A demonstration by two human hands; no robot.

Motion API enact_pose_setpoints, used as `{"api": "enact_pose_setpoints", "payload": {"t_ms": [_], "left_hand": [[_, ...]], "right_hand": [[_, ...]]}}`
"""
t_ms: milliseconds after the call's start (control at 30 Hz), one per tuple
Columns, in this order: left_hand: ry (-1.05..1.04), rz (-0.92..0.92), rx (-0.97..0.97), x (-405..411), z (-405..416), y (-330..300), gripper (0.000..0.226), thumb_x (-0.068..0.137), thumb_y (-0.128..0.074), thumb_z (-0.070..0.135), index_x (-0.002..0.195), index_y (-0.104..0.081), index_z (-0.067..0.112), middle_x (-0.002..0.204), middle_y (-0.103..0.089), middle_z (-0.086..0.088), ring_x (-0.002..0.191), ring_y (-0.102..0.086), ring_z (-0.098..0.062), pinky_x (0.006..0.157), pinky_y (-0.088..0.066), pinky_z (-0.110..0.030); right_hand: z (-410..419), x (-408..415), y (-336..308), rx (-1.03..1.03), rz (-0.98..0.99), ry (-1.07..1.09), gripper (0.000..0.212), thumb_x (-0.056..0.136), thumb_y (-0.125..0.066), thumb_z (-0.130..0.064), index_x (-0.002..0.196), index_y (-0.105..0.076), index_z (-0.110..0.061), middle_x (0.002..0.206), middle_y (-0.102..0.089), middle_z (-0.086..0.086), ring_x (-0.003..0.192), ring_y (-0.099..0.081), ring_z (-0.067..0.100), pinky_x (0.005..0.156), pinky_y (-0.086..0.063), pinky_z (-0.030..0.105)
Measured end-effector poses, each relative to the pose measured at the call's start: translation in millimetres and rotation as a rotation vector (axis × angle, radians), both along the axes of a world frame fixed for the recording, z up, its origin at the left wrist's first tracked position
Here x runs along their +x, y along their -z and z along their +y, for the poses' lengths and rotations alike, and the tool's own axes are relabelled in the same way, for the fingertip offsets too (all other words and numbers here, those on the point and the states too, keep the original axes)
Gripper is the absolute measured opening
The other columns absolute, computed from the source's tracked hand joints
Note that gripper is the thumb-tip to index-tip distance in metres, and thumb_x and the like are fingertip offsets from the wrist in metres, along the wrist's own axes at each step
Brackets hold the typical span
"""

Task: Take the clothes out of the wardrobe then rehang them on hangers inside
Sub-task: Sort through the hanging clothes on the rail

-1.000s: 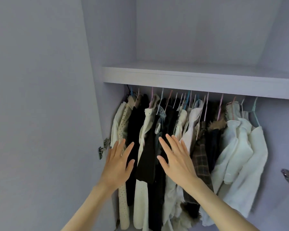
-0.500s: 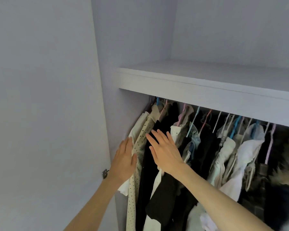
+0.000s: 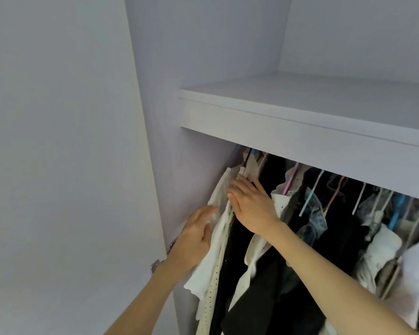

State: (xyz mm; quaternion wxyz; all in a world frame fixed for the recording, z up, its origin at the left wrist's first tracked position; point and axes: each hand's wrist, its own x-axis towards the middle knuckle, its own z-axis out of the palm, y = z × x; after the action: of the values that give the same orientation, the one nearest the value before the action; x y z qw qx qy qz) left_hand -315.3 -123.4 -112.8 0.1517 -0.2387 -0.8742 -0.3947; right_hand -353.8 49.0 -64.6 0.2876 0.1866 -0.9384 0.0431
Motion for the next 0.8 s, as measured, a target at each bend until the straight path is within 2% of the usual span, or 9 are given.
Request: {"api": "enact_pose_setpoints", "payload": {"t_ms": [67,133,267,333,433,533,600,700,800], "left_hand": [[-0.074,-0.034,0.021,-6,5,-4,0.042,0.097,-0.038,0.007,0.138,-0.038,0.013,0.132,-0.039,0.003,0.119,-0.039,-0.005,0.096,-0.022,0.001],[-0.145,-0.045,0.061,-14,14,-11,0.046,0.097,-0.041,0.01,0.142,-0.03,0.011,0.133,-0.036,-0.002,0.119,-0.04,-0.012,0.093,-0.021,-0.001],[-0.208,-0.081,-0.109,-36,30,-24,0.051,0.097,-0.044,0.017,0.144,-0.025,0.011,0.142,-0.03,-0.008,0.126,-0.038,-0.021,0.098,-0.034,-0.027],[-0.235,-0.147,-0.132,-45,39,-29,0.048,0.097,-0.043,0.016,0.142,-0.028,0.007,0.142,-0.035,-0.011,0.127,-0.038,-0.026,0.097,-0.034,-0.032],[-0.301,-0.155,-0.194,-57,49,-32,0.032,0.1,-0.037,0.02,0.126,-0.042,0.002,0.121,-0.053,-0.018,0.109,-0.051,-0.034,0.081,-0.039,-0.036],[-0.319,-0.111,-0.181,-59,52,-38,0.032,0.101,-0.029,0.026,0.109,-0.047,0.0,0.09,-0.062,-0.019,0.087,-0.058,-0.039,0.062,-0.033,-0.032],[-0.316,-0.069,-0.045,-55,53,-48,0.03,0.101,-0.029,0.024,0.101,-0.048,0.0,0.071,-0.055,-0.013,0.07,-0.054,-0.036,0.056,-0.03,-0.031],[-0.281,0.018,0.116,-47,56,-65,0.029,0.101,-0.032,0.02,0.09,-0.049,0.0,0.061,-0.048,-0.008,0.053,-0.043,-0.024,0.051,-0.029,-0.029],[-0.284,-0.003,0.155,-29,51,-64,0.025,0.1,-0.032,0.021,0.083,-0.044,0.008,0.054,-0.04,0.0,0.046,-0.034,-0.013,0.044,-0.022,-0.023]], "right_hand": [[10,8,5,-0.019,0.02,0.021,0.046,0.095,-0.029,-0.03,0.097,-0.07,-0.01,0.11,-0.068,0.005,0.115,-0.058,0.024,0.103,-0.039,0.041],[18,12,7,-0.02,0.002,0.021,0.046,0.095,-0.028,-0.031,0.103,-0.068,-0.01,0.117,-0.065,0.004,0.121,-0.054,0.024,0.105,-0.036,0.041],[25,17,11,-0.061,-0.046,0.044,0.045,0.094,-0.029,-0.029,0.111,-0.066,-0.009,0.127,-0.06,0.005,0.127,-0.047,0.024,0.108,-0.026,0.041],[28,21,12,-0.071,-0.045,0.061,0.046,0.093,-0.029,-0.027,0.112,-0.066,-0.008,0.128,-0.059,0.005,0.127,-0.048,0.024,0.108,-0.026,0.042],[34,25,12,-0.062,-0.054,0.083,0.046,0.094,-0.029,-0.027,0.115,-0.065,-0.009,0.131,-0.057,0.004,0.126,-0.048,0.022,0.107,-0.028,0.044],[37,27,13,-0.061,-0.079,0.095,0.048,0.095,-0.025,-0.03,0.119,-0.062,-0.011,0.135,-0.053,0.003,0.13,-0.044,0.02,0.109,-0.027,0.043],[37,26,14,-0.058,-0.081,0.109,0.049,0.095,-0.024,-0.03,0.121,-0.062,-0.012,0.137,-0.051,0.002,0.131,-0.042,0.019,0.11,-0.026,0.041],[36,26,15,-0.043,-0.072,0.121,0.047,0.095,-0.026,-0.029,0.119,-0.063,-0.012,0.137,-0.052,0.001,0.13,-0.044,0.019,0.11,-0.028,0.039],[36,27,14,-0.078,-0.101,0.09,0.051,0.095,-0.023,-0.031,0.122,-0.061,-0.011,0.139,-0.049,0.003,0.132,-0.04,0.02,0.112,-0.023,0.038]]}}
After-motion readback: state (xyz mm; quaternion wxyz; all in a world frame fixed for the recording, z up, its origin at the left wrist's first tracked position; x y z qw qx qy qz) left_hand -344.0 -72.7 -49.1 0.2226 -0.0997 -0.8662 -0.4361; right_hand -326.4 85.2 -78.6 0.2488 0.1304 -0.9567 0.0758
